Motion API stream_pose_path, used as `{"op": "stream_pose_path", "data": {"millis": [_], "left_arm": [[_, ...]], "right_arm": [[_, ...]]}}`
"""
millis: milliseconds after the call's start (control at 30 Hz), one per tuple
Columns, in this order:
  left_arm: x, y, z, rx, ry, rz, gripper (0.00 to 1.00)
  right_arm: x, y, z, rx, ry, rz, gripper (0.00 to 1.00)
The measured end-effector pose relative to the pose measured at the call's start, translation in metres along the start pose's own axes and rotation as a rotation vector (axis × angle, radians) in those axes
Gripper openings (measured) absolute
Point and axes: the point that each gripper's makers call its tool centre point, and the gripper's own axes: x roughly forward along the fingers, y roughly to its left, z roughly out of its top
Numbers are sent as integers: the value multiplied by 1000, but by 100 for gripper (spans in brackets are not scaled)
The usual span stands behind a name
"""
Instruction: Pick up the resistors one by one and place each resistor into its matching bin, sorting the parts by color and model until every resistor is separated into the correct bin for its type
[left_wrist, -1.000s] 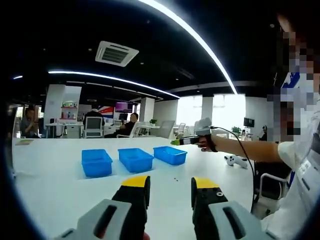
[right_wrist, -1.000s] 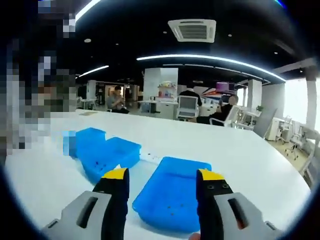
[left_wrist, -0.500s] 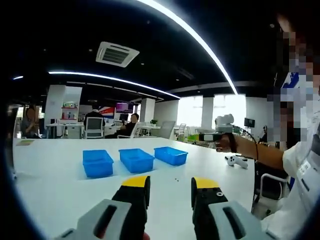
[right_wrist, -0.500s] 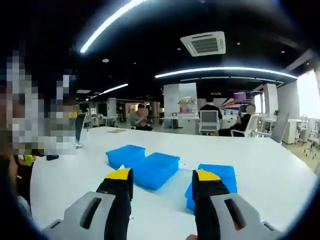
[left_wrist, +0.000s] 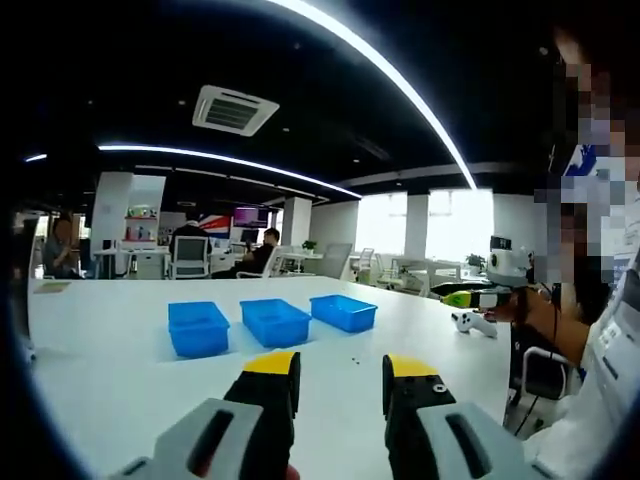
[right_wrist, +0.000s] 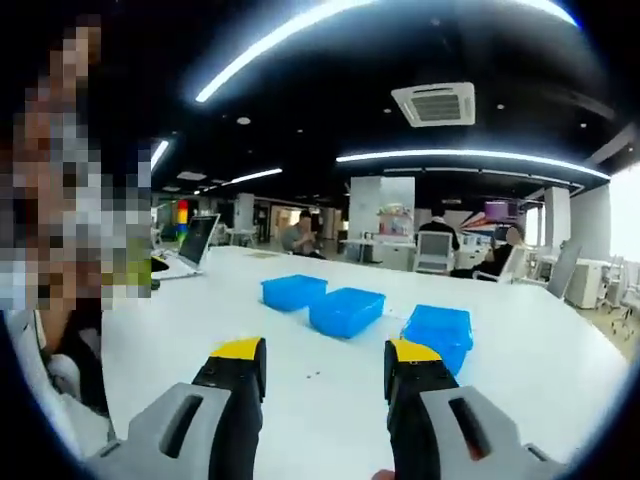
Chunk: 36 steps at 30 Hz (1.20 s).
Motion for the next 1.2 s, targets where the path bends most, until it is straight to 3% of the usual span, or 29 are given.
{"op": "stream_pose_path", "data": {"millis": [267,433,600,733,900,1033,1200], "left_arm": [[2,-8,2,-2,4,-3,35],[1,-8,5,-1,1,1,35],[2,-8,4,-4,4,1,35],[2,-8,4,-5,4,0,35],[2,-9,4,-2,4,-1,35],[1,-7,3,-5,5,5,35],[2,-4,0,-10,11,7,35]], "right_arm": [[-21,-6,-7,29,11,-33,47],[-18,-9,-4,10,26,-32,45],[-9,-11,0,-66,72,-4,44],[8,-13,-6,-233,215,65,40],[37,-2,-24,-364,382,226,33],[65,-2,-30,-563,504,330,28],[94,-2,-45,-686,665,481,28]]}}
